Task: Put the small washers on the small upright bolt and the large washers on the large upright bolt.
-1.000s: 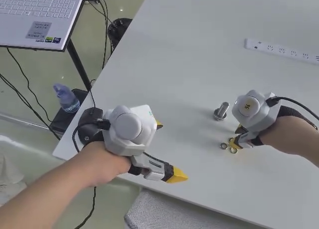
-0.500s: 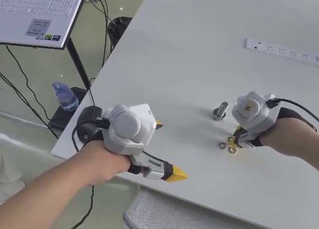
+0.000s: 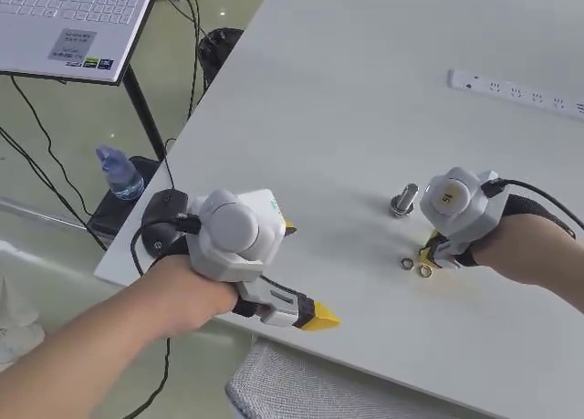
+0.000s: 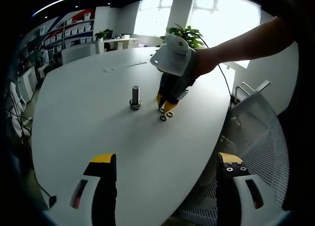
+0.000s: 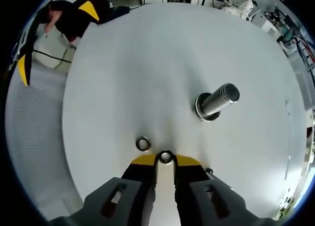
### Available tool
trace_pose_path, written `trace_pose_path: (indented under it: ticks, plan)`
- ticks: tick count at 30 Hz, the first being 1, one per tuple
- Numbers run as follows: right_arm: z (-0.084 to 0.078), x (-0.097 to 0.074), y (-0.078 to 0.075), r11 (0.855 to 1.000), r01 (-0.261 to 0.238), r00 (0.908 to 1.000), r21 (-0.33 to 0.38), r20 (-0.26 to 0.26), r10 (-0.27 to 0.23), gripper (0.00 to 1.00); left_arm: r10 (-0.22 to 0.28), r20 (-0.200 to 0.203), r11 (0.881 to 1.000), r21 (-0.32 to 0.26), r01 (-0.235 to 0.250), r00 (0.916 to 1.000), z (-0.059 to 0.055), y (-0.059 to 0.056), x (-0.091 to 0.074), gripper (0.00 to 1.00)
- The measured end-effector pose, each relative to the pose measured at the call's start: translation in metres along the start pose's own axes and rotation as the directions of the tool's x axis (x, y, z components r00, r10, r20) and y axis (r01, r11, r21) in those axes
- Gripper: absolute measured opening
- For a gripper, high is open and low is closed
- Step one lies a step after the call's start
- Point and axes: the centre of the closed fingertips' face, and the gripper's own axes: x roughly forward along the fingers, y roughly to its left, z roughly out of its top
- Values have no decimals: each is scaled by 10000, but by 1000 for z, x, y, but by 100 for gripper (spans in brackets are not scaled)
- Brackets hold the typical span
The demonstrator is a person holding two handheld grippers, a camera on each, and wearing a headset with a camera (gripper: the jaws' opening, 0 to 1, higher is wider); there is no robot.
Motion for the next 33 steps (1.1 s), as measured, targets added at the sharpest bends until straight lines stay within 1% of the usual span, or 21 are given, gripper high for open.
trace_pose_path:
  ticks: [3,5,10,20,24,27,29,33]
  plan:
    - [0,-1,1,10000,30,9999,-13,-100,-30,13,20,20,10000,5,-20,10000,0,0,-1,83]
    - [0,-2,2,9999,30,9999,103,-127,-28,13,26,31,10000,4,-26,10000,1,-1,-1,83]
    - [0,-2,1,9996,-8,10000,283,-37,9,13,66,33,10000,43,-66,10000,1,-2,-1,83]
    - [-1,-5,6,9995,-8,10000,314,23,7,13,127,-37,9999,57,-126,9999,-1,-3,-2,82]
    - [0,-13,8,9993,-19,9999,384,102,15,12,142,-52,9999,67,-142,9999,-2,-4,-3,82]
    - [1,-20,5,9989,-9,9999,472,153,2,12,150,-48,9999,59,-150,9999,-1,-4,-3,82]
    - [2,-25,3,9980,-5,9995,637,310,-15,12,162,-59,9998,85,-161,9999,-1,-4,-3,82]
    - [1,-33,1,9966,9,9991,825,412,-44,12,145,-40,9998,111,-144,9999,2,-5,-2,82]
